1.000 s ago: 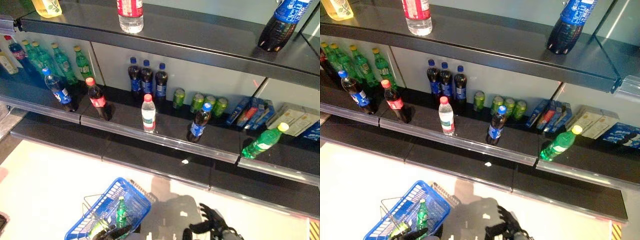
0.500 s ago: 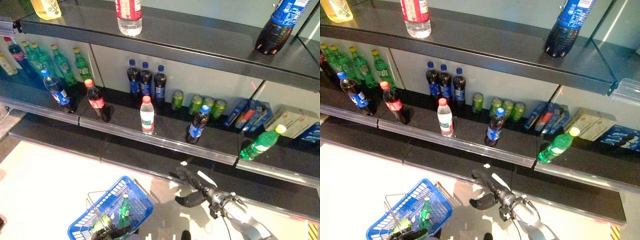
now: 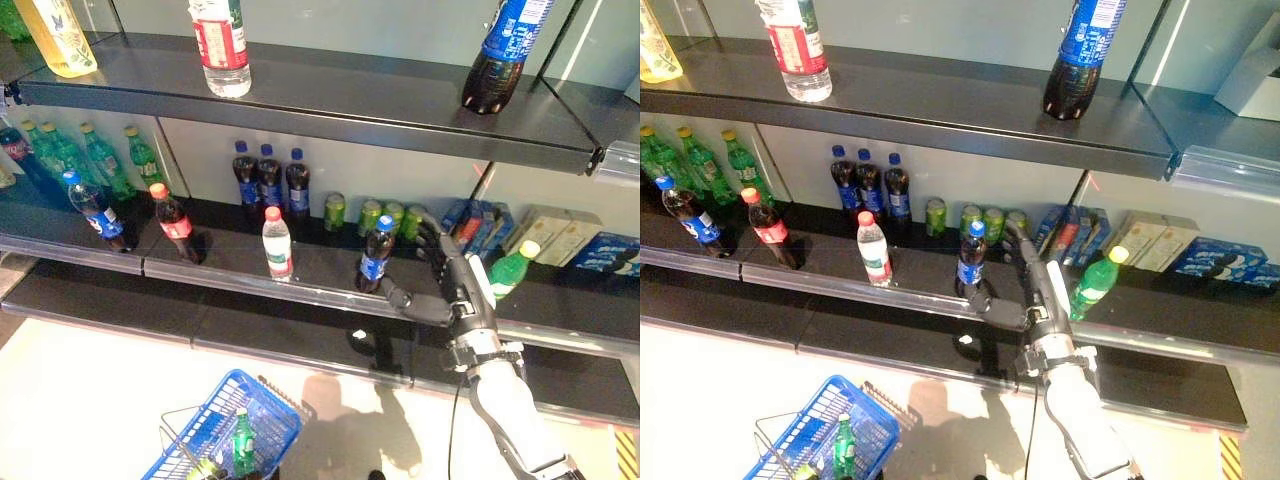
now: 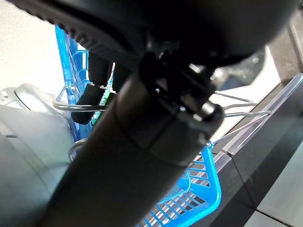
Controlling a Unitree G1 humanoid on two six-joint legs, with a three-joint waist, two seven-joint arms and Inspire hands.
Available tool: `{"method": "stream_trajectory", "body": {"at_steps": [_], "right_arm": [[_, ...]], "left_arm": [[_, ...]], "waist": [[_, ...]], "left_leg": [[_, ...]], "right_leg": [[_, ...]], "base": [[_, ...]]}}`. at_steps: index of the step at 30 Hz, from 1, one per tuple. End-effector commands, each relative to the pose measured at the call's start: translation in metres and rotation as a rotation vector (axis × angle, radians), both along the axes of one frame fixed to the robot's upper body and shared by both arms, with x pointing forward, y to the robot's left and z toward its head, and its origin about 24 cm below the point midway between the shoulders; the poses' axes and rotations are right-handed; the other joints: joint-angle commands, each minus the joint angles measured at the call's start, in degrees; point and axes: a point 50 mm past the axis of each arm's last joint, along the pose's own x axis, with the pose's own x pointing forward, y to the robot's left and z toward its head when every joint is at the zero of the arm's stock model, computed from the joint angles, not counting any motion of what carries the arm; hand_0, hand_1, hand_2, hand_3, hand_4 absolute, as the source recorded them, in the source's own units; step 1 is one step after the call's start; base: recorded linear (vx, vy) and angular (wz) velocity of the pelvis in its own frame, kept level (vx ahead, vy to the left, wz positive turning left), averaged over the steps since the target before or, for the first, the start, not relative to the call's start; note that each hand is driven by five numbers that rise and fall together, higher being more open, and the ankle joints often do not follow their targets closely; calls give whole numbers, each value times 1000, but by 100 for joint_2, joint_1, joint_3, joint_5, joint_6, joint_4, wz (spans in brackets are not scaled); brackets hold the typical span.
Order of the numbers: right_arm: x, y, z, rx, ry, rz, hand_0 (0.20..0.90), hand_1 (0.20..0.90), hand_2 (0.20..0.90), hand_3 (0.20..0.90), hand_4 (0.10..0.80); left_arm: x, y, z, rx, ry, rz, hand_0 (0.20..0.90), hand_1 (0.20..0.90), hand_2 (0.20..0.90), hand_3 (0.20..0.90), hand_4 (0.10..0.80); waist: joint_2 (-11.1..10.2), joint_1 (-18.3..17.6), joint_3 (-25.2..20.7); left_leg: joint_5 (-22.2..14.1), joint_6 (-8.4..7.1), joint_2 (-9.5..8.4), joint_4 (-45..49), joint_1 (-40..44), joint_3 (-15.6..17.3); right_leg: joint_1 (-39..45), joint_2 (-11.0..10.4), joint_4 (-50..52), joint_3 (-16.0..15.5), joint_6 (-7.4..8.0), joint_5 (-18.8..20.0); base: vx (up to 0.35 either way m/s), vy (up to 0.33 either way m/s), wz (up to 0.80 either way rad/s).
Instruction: Pick up the drink and place into the basket.
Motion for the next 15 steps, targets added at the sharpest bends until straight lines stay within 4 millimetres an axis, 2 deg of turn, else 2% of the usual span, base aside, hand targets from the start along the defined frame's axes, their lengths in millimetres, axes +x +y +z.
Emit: {"method": "stream_trajectory", "body": {"at_steps": [1, 5, 9, 15], "right_arm": [[14, 0, 50, 23, -262, -92, 900, 900, 900, 900, 800], [23, -1, 51, 12, -273, -144, 900, 900, 900, 900, 800], [35, -1, 60, 29, -344, -239, 900, 900, 900, 900, 800], [40, -2, 73, 65, -452, -384, 900, 900, 900, 900, 800]], "left_arm": [[7, -7, 2, 2, -76, -132, 300, 300, 300, 200, 100], [19, -9, 3, -7, -100, -153, 300, 300, 300, 200, 100], [35, -16, 5, -16, -141, -173, 300, 300, 300, 200, 100], [53, -21, 10, -26, -213, -172, 300, 300, 300, 200, 100]], "waist": [[43, 129, 47], [104, 189, 256], [188, 271, 630], [306, 297, 1089]], "left_leg": [[-21, 76, 274, 365, -213, -180], [-70, 78, 193, 722, -519, -329], [-112, 96, 32, 1092, -893, -489], [-146, 115, -146, 1372, -1196, -607]], "right_leg": [[-113, -318, 676, -79, -71, -241], [-315, -336, 1001, -136, -154, -335], [-590, -376, 1329, -167, -248, -414], [-823, -418, 1574, -129, -308, -476]], "base": [[25, 32, 4], [-19, 38, 4], [-46, 51, 14], [-38, 50, 9]]}}
